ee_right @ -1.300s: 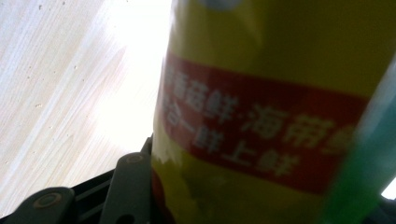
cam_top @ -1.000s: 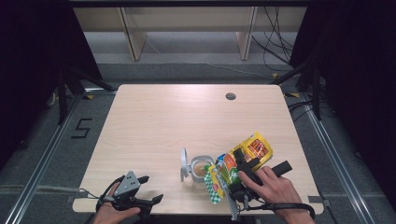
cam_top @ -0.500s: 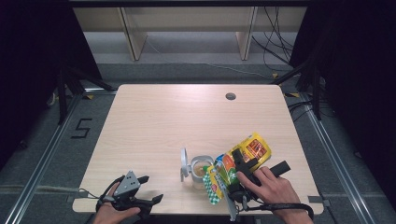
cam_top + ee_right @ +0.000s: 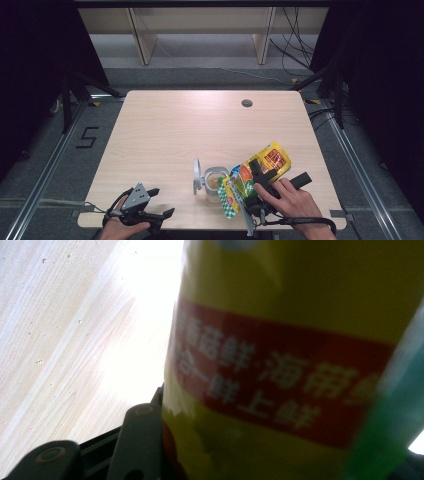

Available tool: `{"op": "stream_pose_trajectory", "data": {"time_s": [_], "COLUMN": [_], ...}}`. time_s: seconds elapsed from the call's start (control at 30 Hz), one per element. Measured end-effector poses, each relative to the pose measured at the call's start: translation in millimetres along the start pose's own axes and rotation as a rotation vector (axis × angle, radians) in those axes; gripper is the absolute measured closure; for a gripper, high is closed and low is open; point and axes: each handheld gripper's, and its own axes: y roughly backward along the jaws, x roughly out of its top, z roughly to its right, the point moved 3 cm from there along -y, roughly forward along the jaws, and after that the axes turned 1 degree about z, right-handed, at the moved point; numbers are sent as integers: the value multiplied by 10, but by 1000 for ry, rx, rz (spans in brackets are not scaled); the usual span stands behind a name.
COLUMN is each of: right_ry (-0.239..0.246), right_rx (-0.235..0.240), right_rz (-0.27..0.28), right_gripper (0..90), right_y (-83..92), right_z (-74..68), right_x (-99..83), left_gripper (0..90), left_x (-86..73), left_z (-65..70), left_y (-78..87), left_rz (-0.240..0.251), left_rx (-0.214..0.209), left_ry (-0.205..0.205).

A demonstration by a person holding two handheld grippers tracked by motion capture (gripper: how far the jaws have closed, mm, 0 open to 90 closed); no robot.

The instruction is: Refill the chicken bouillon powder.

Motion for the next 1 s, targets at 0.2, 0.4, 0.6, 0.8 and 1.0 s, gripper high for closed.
{"op": "stream_pose_trajectory", "data": {"time_s": [0.2,0.4,0.6,0.8,1.0], "right_ry": [-2,-7,-4,-7,-8], "right_rx": [8,1,-5,7,-2], "right_rz": [3,-2,1,-1,1], "right_gripper": [554,554,554,554,554], "right_y": [3,6,10,13,15], "right_z": [4,2,9,11,14], "right_x": [-10,-17,-15,-22,-28], "left_gripper": [154,153,154,154,154], "left_x": [0,6,15,7,12], "left_z": [1,-13,-57,-15,-55], "left_y": [-2,-5,9,-2,6], "left_rz": [3,11,-3,11,-4], "left_rx": [4,-1,10,-1,10], "left_ry": [-3,-26,-76,-28,-76]}}
